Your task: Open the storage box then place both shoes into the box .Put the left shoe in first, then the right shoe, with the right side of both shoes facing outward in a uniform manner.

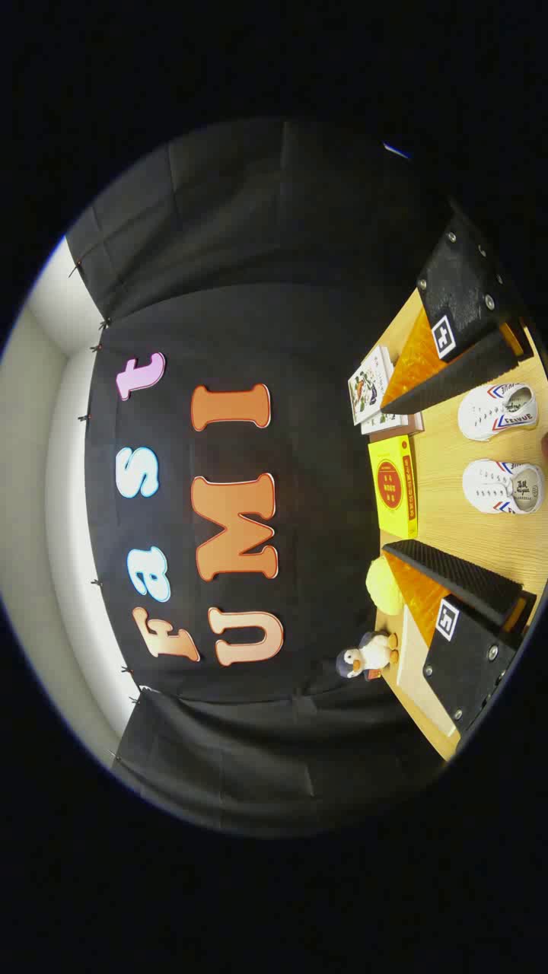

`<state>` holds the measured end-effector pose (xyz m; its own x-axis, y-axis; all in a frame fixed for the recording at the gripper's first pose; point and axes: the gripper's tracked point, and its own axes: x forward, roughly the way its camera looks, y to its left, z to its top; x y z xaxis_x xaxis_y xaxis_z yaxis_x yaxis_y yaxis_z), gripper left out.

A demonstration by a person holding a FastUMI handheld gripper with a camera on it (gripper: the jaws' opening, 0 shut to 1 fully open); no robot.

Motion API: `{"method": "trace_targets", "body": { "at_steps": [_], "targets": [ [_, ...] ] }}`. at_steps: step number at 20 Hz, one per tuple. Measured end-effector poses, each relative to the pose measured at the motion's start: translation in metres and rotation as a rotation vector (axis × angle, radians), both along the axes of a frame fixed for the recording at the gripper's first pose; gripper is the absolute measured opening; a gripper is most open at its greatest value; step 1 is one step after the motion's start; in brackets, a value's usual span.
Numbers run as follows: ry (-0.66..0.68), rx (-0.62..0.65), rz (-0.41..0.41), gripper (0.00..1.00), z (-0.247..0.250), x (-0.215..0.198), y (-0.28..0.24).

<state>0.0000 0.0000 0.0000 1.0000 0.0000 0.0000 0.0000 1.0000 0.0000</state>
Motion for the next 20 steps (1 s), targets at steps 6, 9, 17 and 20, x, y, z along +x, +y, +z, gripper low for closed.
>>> {"method": "trace_targets", "body": {
  "at_steps": [6, 9, 17, 20],
  "targets": [
    [0.058, -0.007, 0.055, 0.99, -0.016, 0.005, 0.009],
    [0.065, -0.01, 0.073, 0.99, -0.017, 0.008, 0.01],
    [0.082, 0.002, 0.094, 0.98, -0.023, 0.012, 0.003],
    [0.099, 0.009, 0.112, 0.99, -0.029, 0.011, 0.004]
  ]
}}
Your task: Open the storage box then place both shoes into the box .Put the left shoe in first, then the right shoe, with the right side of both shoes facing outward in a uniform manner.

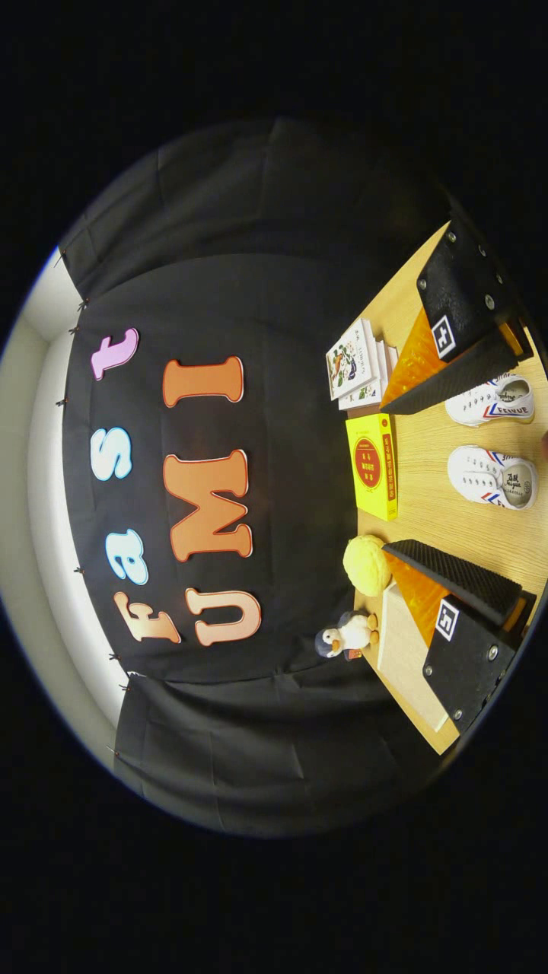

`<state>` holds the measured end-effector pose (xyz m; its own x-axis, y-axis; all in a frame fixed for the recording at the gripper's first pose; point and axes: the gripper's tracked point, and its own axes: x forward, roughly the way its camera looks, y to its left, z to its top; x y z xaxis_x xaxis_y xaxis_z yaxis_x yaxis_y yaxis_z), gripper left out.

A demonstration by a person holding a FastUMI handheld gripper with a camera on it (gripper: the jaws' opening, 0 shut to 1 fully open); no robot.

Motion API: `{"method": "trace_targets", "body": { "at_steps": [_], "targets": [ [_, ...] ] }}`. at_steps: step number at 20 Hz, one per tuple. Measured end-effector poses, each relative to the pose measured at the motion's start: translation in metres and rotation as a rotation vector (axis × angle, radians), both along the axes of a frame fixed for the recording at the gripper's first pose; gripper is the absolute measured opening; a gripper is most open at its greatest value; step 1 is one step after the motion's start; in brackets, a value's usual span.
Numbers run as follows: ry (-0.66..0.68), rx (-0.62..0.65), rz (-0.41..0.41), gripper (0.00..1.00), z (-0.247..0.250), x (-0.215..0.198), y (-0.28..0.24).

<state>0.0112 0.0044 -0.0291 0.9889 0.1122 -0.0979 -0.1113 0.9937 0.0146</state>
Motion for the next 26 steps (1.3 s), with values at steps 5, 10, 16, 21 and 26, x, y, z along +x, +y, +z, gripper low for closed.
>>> {"method": "trace_targets", "body": {
  "at_steps": [5, 10, 16, 21, 26],
  "targets": [
    [0.027, -0.053, 0.062, 0.99, -0.013, -0.001, 0.011],
    [0.204, 0.133, 0.253, 0.99, -0.055, -0.001, 0.056],
    [0.458, 0.279, 0.379, 0.98, -0.115, 0.004, 0.09],
    [0.659, 0.44, 0.476, 0.98, -0.152, 0.007, 0.126],
    [0.76, 0.614, 0.593, 0.98, -0.159, 0.006, 0.16]
  ]
}}
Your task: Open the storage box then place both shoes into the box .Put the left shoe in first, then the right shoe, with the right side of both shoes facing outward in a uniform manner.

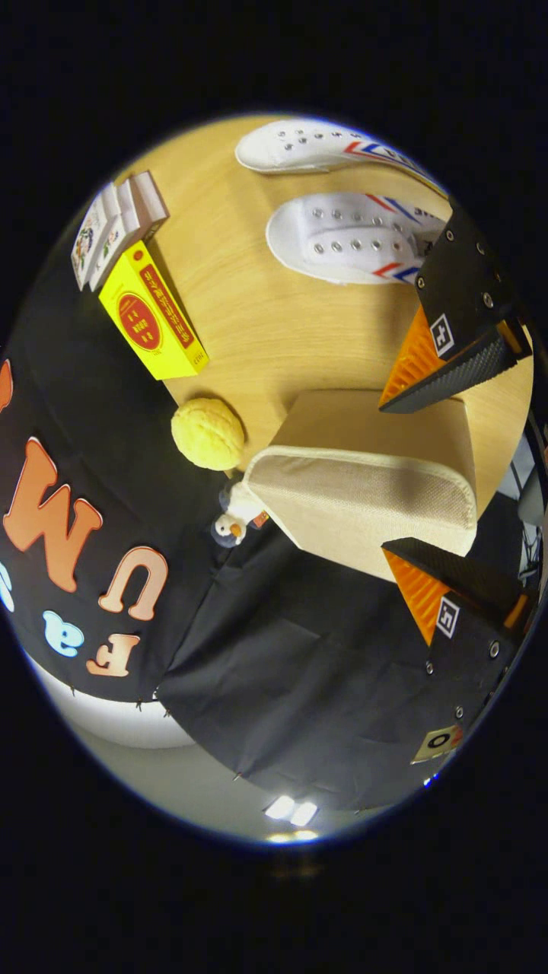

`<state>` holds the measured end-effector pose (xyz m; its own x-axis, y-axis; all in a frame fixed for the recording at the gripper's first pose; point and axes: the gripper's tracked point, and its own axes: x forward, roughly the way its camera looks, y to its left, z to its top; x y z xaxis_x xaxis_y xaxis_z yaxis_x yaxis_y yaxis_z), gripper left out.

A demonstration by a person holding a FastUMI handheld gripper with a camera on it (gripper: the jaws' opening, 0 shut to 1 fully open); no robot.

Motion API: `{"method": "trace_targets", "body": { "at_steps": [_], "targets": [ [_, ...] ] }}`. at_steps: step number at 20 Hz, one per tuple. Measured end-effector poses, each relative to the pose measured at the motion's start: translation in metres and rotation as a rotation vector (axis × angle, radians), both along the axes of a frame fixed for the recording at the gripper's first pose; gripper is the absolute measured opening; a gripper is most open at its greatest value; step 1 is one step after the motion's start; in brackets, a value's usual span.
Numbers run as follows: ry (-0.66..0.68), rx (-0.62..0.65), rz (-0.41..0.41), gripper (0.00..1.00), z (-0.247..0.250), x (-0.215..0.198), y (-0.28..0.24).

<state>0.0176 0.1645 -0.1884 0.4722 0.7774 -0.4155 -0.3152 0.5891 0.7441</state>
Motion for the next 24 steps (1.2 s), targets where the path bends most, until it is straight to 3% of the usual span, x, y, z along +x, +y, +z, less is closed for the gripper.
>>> {"method": "trace_targets", "body": {
  "at_steps": [9, 12, 16, 17, 18, 21, 24],
  "targets": [
    [0.174, 0.238, 0.077, 0.95, 0.003, -0.005, 0.036],
    [0.189, 0.254, 0.083, 0.93, 0.004, -0.006, 0.035],
    [0.179, 0.342, 0.094, 0.67, 0.031, -0.011, 0.029],
    [0.173, 0.363, 0.103, 0.54, 0.039, -0.014, 0.029],
    [0.164, 0.376, 0.108, 0.49, 0.044, -0.014, 0.029],
    [0.121, 0.352, 0.095, 0.22, 0.053, -0.017, 0.029],
    [0.082, 0.295, 0.063, 0.02, 0.061, -0.017, 0.027]
  ]
}}
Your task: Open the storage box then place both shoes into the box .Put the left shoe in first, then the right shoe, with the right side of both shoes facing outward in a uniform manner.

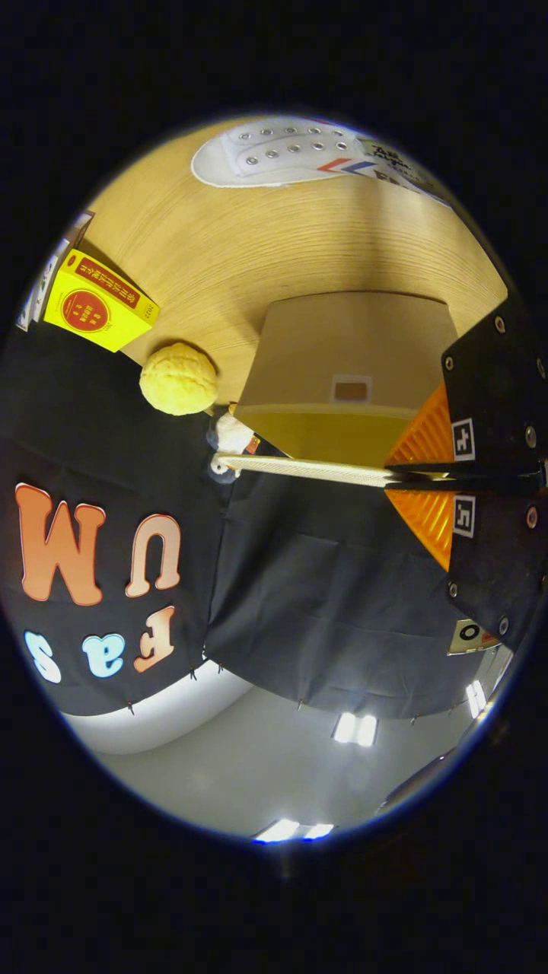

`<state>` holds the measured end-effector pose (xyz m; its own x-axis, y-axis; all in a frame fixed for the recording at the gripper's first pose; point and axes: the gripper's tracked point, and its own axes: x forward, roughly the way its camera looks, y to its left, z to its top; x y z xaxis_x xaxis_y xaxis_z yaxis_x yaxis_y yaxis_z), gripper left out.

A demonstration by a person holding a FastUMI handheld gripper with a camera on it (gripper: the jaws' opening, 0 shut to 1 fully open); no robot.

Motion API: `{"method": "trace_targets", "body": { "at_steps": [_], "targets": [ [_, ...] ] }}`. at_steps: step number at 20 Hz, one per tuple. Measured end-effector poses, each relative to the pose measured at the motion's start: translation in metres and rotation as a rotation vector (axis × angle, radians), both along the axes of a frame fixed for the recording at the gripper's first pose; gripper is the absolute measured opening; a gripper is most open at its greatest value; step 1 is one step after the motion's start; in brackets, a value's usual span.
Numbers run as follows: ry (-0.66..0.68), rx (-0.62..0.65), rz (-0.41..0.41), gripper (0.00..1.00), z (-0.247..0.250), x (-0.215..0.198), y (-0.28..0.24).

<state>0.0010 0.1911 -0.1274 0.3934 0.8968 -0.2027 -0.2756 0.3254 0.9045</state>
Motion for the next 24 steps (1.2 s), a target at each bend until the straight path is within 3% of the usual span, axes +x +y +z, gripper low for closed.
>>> {"method": "trace_targets", "body": {
  "at_steps": [5, 11, 20, 24],
  "targets": [
    [-0.062, 0.005, -0.01, 0.02, 0.046, -0.009, 0.022],
    [-0.141, 0.007, 0.034, 0.02, 0.1, -0.025, 0.082],
    [-0.214, -0.043, 0.089, 0.05, 0.125, -0.043, 0.189],
    [-0.279, -0.131, 0.091, 0.2, 0.119, -0.044, 0.228]
  ]
}}
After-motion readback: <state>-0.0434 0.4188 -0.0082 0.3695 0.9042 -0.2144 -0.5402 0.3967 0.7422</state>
